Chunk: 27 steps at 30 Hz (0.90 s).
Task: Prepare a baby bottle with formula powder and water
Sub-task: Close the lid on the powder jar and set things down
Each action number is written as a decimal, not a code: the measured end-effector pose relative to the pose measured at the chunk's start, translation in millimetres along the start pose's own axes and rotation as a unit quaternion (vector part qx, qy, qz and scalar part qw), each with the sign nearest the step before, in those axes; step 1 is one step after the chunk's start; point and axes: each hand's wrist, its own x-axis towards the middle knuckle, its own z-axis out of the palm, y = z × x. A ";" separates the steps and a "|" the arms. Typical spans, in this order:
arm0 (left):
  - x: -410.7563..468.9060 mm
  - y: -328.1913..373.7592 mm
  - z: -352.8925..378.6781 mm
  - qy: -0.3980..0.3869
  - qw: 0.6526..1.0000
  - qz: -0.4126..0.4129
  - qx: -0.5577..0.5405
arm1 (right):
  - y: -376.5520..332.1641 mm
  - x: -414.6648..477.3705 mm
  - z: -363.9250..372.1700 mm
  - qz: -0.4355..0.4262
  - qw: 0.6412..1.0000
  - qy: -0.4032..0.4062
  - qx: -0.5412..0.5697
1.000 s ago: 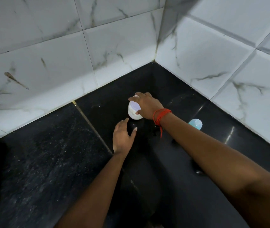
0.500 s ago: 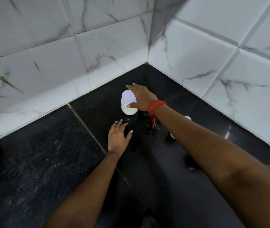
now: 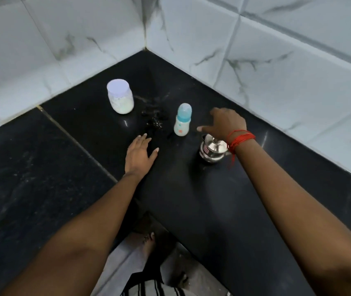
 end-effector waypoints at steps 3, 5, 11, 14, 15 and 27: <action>-3.7 -3.2 1.0 -0.001 1.000 0.009 0.015 | 14.9 -19.0 13.4 0.035 0.997 -0.056 -0.037; -3.6 -2.6 0.2 -0.002 1.000 0.008 0.014 | 18.0 -26.1 21.2 0.046 0.995 -0.077 -0.033; -5.1 1.3 -2.1 -0.004 1.000 0.002 0.012 | 10.0 -28.2 24.9 0.043 0.995 -0.063 -0.057; -4.4 2.6 -2.0 -0.005 1.000 -0.001 0.012 | 7.1 -25.9 22.1 0.031 0.996 -0.058 -0.055; -3.9 2.3 -1.9 -0.007 1.000 -0.002 0.012 | 6.9 -25.2 21.1 0.028 0.996 -0.061 -0.052; 26.7 -46.2 -27.3 0.010 0.999 -0.015 0.036 | 10.6 28.2 -47.4 0.003 0.994 0.032 -0.106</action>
